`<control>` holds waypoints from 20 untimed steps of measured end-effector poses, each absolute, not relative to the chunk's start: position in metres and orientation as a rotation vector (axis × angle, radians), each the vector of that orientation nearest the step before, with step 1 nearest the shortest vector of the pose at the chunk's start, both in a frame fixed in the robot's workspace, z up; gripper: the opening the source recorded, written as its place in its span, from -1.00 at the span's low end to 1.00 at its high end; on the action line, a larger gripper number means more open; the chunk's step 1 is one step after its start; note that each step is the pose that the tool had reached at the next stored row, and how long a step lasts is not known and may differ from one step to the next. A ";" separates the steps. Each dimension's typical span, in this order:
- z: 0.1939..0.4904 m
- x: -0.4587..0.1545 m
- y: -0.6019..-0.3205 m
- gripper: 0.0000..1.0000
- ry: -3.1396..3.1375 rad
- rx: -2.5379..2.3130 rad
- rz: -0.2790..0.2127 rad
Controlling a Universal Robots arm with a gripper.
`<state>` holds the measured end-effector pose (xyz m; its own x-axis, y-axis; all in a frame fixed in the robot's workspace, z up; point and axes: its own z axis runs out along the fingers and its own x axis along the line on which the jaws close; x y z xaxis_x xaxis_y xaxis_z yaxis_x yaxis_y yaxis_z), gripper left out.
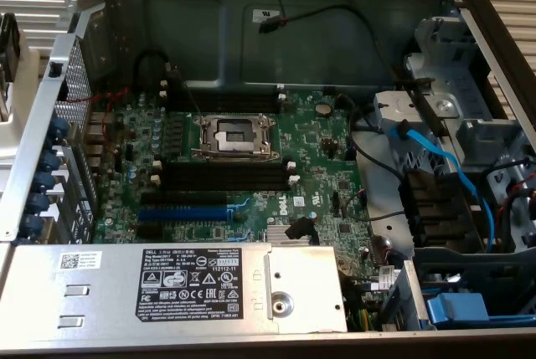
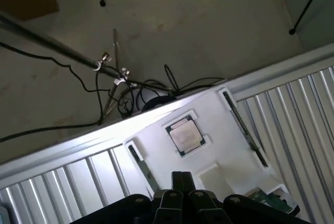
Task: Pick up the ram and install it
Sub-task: 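Pick up the ram and move it above insertion slot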
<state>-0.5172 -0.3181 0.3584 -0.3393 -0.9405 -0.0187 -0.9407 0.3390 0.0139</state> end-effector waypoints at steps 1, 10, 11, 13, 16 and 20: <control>0.358 -0.517 -0.318 -0.80 2.547 -1.826 0.035; 0.358 -0.517 -0.318 -0.80 2.392 -2.028 0.036; 0.358 -0.517 -0.318 -0.80 2.374 -2.049 0.036; 0.358 -0.517 -0.318 -0.80 2.337 -2.093 0.036; 0.358 -0.517 -0.318 -0.80 2.278 -2.157 0.036; 0.358 -0.517 -0.318 -0.80 2.201 -2.236 0.036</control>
